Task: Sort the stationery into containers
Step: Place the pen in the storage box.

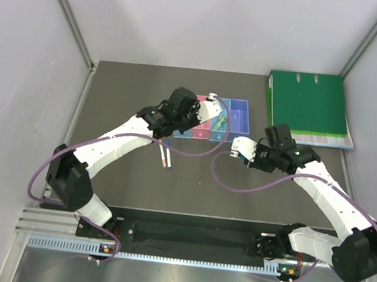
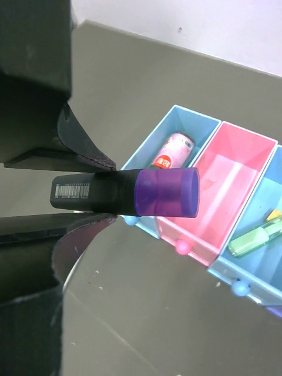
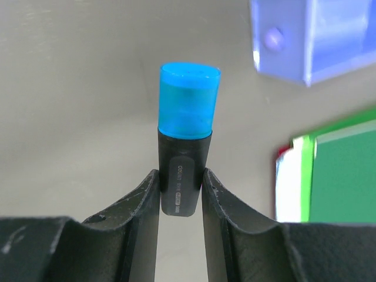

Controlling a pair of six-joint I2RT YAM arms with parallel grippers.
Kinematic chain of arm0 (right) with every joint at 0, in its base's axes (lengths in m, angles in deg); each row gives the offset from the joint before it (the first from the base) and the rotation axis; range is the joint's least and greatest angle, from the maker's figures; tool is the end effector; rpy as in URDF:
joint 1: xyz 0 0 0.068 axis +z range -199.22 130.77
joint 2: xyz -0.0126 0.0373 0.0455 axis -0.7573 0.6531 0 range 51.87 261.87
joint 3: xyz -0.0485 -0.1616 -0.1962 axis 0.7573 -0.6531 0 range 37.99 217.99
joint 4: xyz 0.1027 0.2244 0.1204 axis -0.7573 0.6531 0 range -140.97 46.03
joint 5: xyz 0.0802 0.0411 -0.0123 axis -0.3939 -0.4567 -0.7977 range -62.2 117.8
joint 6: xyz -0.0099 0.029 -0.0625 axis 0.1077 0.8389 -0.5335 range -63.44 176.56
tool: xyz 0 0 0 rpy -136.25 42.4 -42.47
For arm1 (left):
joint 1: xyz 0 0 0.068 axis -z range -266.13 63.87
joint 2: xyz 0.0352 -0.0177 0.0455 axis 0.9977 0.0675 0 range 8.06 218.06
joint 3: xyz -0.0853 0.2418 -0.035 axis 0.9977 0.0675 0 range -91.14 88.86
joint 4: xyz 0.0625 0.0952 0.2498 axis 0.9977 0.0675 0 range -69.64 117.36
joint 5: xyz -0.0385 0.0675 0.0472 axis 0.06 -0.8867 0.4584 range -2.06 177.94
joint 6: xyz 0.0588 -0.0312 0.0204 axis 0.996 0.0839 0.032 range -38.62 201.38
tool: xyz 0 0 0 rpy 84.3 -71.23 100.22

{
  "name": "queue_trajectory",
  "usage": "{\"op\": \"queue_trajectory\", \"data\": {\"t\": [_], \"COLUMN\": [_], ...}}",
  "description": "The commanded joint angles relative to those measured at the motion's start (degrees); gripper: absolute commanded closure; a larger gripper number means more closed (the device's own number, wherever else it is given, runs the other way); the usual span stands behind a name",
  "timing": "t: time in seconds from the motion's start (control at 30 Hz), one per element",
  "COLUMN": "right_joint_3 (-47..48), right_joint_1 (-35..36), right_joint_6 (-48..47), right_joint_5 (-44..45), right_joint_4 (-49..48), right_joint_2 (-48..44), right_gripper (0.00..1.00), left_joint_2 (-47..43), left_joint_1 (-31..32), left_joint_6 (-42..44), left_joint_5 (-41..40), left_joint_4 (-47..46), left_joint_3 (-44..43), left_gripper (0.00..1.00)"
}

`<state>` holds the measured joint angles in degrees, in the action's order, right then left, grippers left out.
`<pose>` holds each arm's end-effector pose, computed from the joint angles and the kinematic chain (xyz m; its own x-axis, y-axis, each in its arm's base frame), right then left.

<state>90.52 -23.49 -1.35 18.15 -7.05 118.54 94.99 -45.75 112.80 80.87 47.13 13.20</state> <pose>0.2263 0.1196 0.2274 0.0243 -0.9155 -0.4016 -0.9175 0.1391 -0.3726 0.2901 -0.2375 0.2906 -0.1039 0.7674 -0.6326 0.7304 0.4906 0.4752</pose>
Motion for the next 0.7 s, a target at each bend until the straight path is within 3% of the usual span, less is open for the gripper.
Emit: {"op": "queue_trajectory", "data": {"t": [0.0, 0.3, 0.5, 0.67], "right_joint_3": [1.5, 8.2, 9.6, 11.2], "right_joint_1": [-3.3, -6.8, -7.3, -7.4], "right_joint_6": [11.0, 21.8, 22.8, 23.5], "right_joint_5": [3.0, 5.0, 5.9, 5.8], "right_joint_4": [-2.6, -4.0, -6.3, -7.6], "right_joint_2": [-4.0, -4.6, -5.0, -4.5], "right_gripper": [1.00, 1.00, 1.00, 1.00], "left_joint_2": [4.6, 20.5, 27.4, 31.4], "left_joint_1": [-2.7, -8.4, -11.3, -11.6], "left_joint_6": [-9.5, -26.6, -38.3, -41.4], "left_joint_5": [1.9, 12.1, 18.0, 18.1], "left_joint_4": [0.0, 5.9, 3.1, 1.9], "left_joint_3": [-8.1, -26.5, -30.2, -30.1], "left_gripper": [1.00, 1.00, 1.00, 1.00]}}
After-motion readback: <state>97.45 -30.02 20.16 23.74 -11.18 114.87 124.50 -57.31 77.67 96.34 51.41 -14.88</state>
